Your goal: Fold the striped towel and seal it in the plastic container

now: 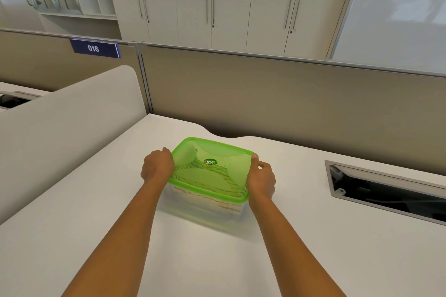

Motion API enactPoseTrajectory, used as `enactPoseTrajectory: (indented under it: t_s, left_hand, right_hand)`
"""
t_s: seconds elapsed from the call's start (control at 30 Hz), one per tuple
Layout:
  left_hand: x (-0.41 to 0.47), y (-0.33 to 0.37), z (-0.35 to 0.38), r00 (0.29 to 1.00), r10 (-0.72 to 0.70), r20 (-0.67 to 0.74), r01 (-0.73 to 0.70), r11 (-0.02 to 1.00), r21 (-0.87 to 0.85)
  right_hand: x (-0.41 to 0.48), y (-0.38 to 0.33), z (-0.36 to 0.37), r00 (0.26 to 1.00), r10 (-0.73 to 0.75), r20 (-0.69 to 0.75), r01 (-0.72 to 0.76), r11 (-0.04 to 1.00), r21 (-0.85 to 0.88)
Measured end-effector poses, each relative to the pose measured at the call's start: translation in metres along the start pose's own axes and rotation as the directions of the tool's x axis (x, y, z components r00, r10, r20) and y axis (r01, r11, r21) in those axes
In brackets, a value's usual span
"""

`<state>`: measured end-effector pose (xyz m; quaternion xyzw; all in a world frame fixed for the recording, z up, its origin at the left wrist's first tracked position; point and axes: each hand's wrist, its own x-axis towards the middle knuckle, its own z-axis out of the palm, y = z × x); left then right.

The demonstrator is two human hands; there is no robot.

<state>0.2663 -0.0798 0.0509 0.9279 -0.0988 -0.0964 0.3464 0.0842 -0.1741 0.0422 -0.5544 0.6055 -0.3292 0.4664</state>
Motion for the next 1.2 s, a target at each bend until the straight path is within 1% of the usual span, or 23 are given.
enactPoseTrajectory:
  t_s: [0.1, 0.17, 0.3, 0.6, 0.73, 0.83, 0.9, 0.97, 1.07, 1.13, 1.2]
  left_hand:
    - [-0.001, 0.000, 0.000, 0.999, -0.033, -0.009, 0.033, 0.999, -0.016]
    - [-0.002, 0.001, -0.001, 0.999, -0.046, -0.015, 0.045, 0.999, -0.020]
    - [-0.003, 0.003, -0.002, 1.000, -0.023, -0.009, 0.023, 1.000, -0.019]
    - [-0.004, 0.003, -0.005, 1.000, 0.030, 0.002, -0.030, 0.999, 0.025]
    - [-0.009, 0.003, -0.009, 0.994, 0.101, -0.040, -0.095, 0.986, 0.137]
    - [-0.014, 0.005, -0.014, 0.991, 0.113, -0.068, -0.102, 0.982, 0.156]
    - [-0.017, 0.005, -0.017, 0.992, 0.100, -0.082, -0.088, 0.987, 0.136]
    - [-0.023, 0.004, -0.020, 0.993, 0.082, -0.082, -0.074, 0.993, 0.097]
    - [-0.030, 0.001, -0.027, 0.996, 0.061, -0.066, -0.059, 0.998, 0.033]
    - [-0.035, -0.008, -0.026, 0.994, 0.077, -0.073, -0.077, 0.997, 0.005]
    - [-0.039, -0.014, -0.027, 0.996, 0.067, -0.050, -0.070, 0.996, -0.059]
  right_hand:
    - [-0.020, 0.003, -0.003, 1.000, 0.023, 0.018, -0.023, 0.999, -0.028]
    - [-0.035, 0.007, -0.001, 1.000, 0.002, -0.003, -0.002, 0.999, -0.050]
    - [-0.043, 0.011, -0.001, 0.995, -0.058, -0.080, 0.052, 0.996, -0.076]
    - [-0.040, 0.012, 0.003, 0.992, -0.077, -0.098, 0.070, 0.995, -0.064]
    - [-0.042, 0.011, 0.001, 0.996, -0.044, -0.075, 0.041, 0.998, -0.042]
    - [-0.045, 0.006, -0.005, 1.000, -0.007, -0.017, 0.006, 0.999, -0.032]
    - [-0.046, 0.002, -0.011, 0.999, 0.030, 0.034, -0.029, 0.999, -0.023]
    - [-0.047, 0.003, -0.015, 0.997, 0.033, 0.076, -0.033, 0.999, -0.002]
    - [-0.051, 0.010, -0.019, 0.995, 0.008, 0.104, -0.012, 0.999, 0.040]
    - [-0.056, 0.019, -0.020, 0.993, -0.017, 0.117, 0.009, 0.998, 0.068]
    - [-0.061, 0.023, -0.026, 0.989, -0.025, 0.146, 0.015, 0.997, 0.073]
